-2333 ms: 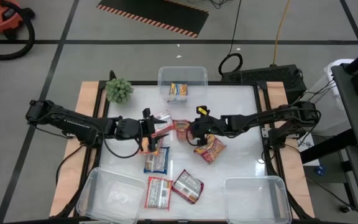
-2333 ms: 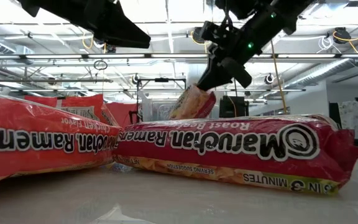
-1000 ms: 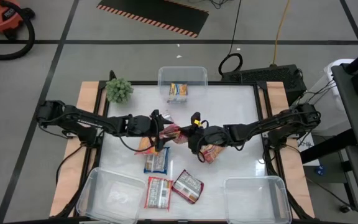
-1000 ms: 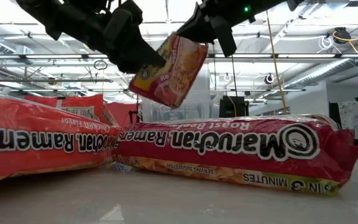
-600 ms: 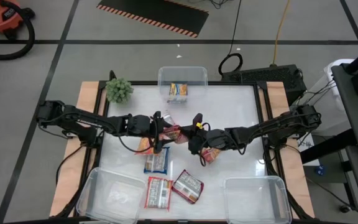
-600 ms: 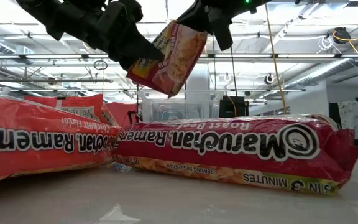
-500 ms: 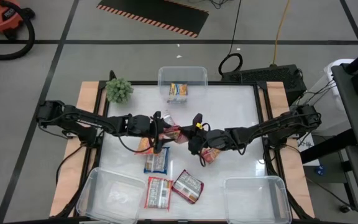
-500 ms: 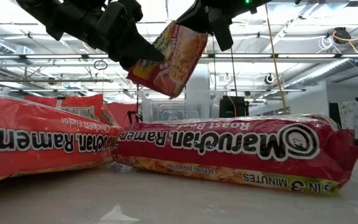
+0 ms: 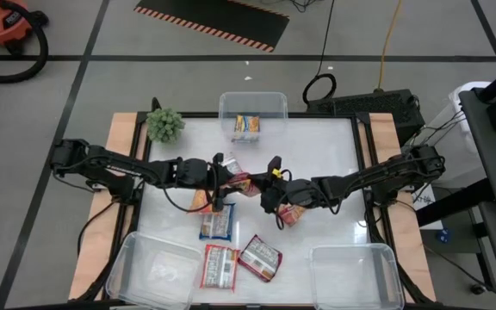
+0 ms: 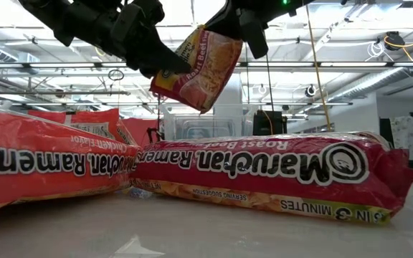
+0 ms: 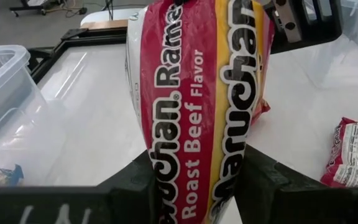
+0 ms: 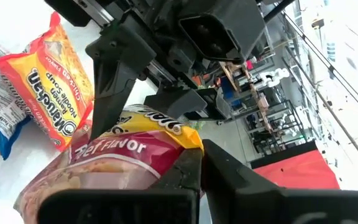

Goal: Sort Maruchan noodles
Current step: Put the top left red noodle pack into the right transparent bin

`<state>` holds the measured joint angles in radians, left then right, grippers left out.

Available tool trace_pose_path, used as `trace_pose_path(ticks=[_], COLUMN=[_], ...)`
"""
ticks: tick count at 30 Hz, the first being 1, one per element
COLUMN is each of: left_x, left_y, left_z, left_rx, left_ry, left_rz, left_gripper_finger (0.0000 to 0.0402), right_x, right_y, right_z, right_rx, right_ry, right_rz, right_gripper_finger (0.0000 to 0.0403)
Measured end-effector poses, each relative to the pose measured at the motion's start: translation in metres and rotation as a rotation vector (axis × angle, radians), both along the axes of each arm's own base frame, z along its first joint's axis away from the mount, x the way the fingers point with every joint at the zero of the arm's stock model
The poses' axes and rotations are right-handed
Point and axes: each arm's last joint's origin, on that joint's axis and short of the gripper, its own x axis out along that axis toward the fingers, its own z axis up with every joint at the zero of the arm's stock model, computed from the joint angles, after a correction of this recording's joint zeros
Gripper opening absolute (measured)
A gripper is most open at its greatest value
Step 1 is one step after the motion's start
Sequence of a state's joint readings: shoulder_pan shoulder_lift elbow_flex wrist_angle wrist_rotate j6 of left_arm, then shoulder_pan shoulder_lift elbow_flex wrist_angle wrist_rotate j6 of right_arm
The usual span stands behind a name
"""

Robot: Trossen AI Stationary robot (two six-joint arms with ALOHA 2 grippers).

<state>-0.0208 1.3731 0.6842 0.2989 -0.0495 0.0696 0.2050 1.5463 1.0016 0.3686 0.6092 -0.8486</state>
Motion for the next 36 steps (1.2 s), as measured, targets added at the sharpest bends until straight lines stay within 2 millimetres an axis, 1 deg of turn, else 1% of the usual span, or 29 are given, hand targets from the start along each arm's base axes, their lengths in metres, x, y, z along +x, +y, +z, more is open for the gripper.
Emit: trace_pose_path(ticks=[7,11,15,19,22,25,27,32,36], left_x=[0.000,0.000,0.000,0.000,0.001,0.003,0.003,0.003,0.003], left_y=[0.000,0.000,0.001,0.002,0.000,-0.005,-0.008,-0.010,-0.008], left_z=[0.000,0.000,0.000,0.000,0.003,0.008,0.009,0.010,0.010], left_rx=[0.001,0.002,0.009,0.040,0.082,0.114,0.132,0.169,0.180], left_ry=[0.005,0.005,0.004,0.004,0.001,-0.013,-0.016,-0.016,-0.011], left_rz=[0.000,0.001,0.018,0.058,0.069,0.065,0.058,0.069,0.074], left_gripper_finger=[0.0147,0.0147,0.0147,0.0147,0.0147,0.0147,0.0147,0.0147,0.0147], right_x=[-0.001,-0.006,-0.018,-0.032,-0.040,-0.044,-0.044,-0.039,-0.032], right_y=[0.000,-0.001,-0.003,-0.005,-0.005,-0.006,-0.005,-0.005,-0.004], right_z=[0.002,0.013,0.030,0.045,0.049,0.048,0.047,0.039,0.031], right_rx=[0.056,0.133,0.264,0.439,0.593,0.729,0.779,0.806,0.805], right_ry=[-0.037,-0.101,-0.184,-0.264,-0.284,-0.256,-0.243,-0.222,-0.216], right_rz=[-0.016,-0.029,-0.044,-0.068,-0.071,-0.037,-0.027,-0.050,-0.055], right_gripper_finger=[0.0052,0.0082,0.0106,0.0123,0.0134,0.0148,0.0158,0.0185,0.0200])
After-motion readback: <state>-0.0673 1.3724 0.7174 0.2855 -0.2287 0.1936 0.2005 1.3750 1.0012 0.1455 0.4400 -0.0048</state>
